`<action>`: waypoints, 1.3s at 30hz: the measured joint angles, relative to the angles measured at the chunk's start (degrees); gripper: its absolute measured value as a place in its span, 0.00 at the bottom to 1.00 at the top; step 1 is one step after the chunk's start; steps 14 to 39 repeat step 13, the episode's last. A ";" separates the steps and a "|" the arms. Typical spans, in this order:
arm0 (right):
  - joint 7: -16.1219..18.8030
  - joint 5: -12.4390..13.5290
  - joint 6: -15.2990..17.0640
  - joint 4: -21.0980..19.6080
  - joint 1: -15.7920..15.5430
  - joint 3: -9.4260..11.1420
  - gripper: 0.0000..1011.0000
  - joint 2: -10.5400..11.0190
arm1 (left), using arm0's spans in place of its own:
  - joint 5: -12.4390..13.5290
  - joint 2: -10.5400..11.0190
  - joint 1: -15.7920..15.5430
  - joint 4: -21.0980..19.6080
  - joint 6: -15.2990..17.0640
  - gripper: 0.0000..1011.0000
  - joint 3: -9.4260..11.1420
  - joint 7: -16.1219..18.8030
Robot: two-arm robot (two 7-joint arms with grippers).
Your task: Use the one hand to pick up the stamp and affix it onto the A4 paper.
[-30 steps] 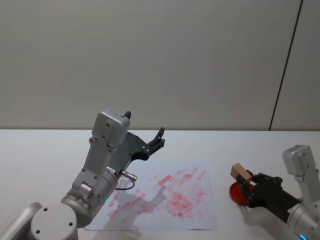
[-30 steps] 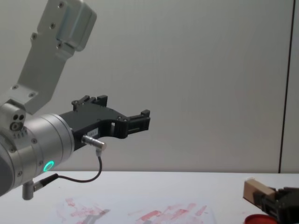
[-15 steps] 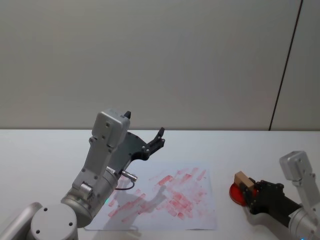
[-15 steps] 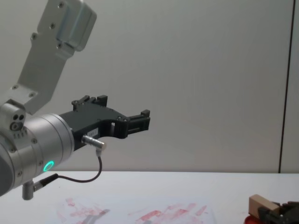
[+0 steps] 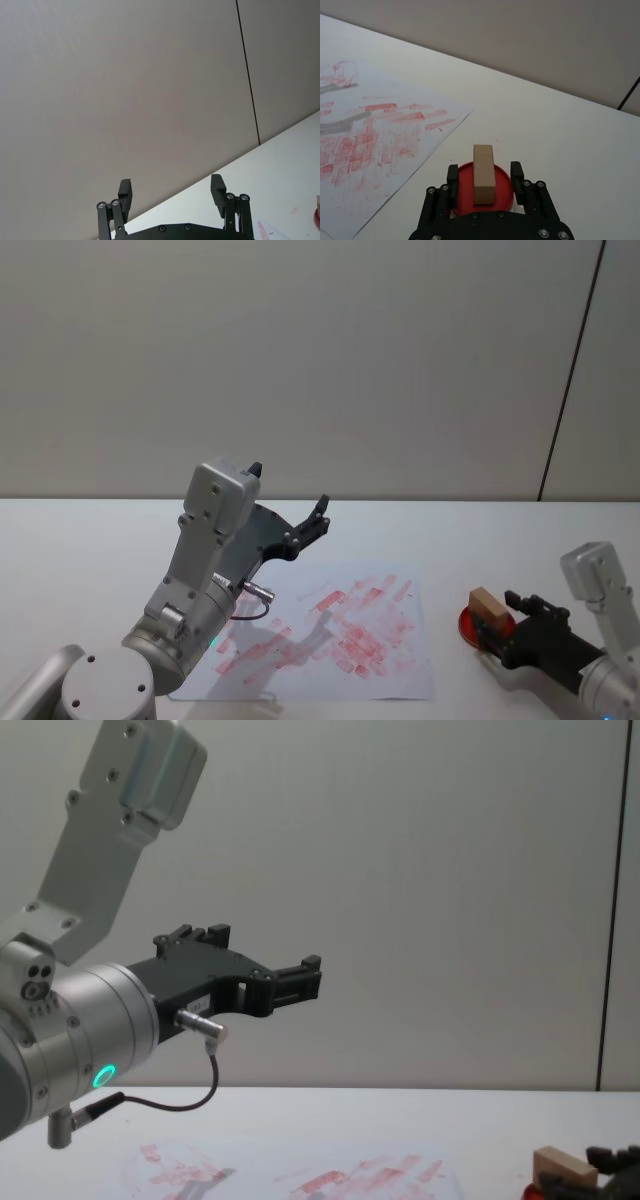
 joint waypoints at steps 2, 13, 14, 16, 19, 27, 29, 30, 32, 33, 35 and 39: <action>-0.24 0.40 -0.11 -0.47 -0.06 0.08 0.64 0.01 | 0.00 0.00 0.00 0.00 0.00 0.99 0.00 0.00; -2.34 2.89 -1.92 -5.06 -0.55 0.38 0.93 -0.27 | 0.00 0.00 0.00 0.00 0.00 0.99 0.00 0.00; -2.34 2.89 -1.92 -5.06 -0.55 0.38 0.93 -0.27 | 0.00 0.00 0.00 0.00 0.00 0.99 0.00 0.00; -2.34 2.89 -1.92 -5.06 -0.55 0.38 0.93 -0.27 | 0.00 0.00 0.00 0.00 0.00 0.99 0.00 0.00; -2.34 2.89 -1.92 -5.06 -0.55 0.38 0.93 -0.27 | 0.00 0.00 0.00 0.00 0.00 0.99 0.00 0.00; -2.34 2.89 -1.92 -5.06 -0.55 0.38 0.93 -0.27 | 0.00 0.00 0.00 0.00 0.00 0.99 0.00 0.00; -2.34 2.89 -1.92 -5.06 -0.55 0.38 0.93 -0.27 | 0.00 0.00 0.00 0.00 0.00 0.99 0.00 0.00; -2.34 2.89 -1.92 -5.06 -0.55 0.38 0.93 -0.27 | 0.00 0.00 0.00 0.00 0.00 0.99 0.00 0.00; -2.34 2.89 -1.92 -5.06 -0.55 0.38 0.93 -0.27 | 0.00 0.00 0.00 0.00 0.00 0.99 0.00 0.00; -2.34 2.89 -1.92 -5.06 -0.55 0.38 0.93 -0.27 | 0.00 0.00 0.00 0.00 0.00 0.99 0.00 0.00; -2.34 2.89 -1.92 -5.06 -0.55 0.38 0.93 -0.27 | 0.00 0.00 0.00 0.00 0.00 0.99 0.00 0.00; -2.34 2.89 -1.92 -5.06 -0.55 0.38 0.93 -0.27 | 0.00 0.00 0.00 0.00 0.00 0.99 0.00 0.00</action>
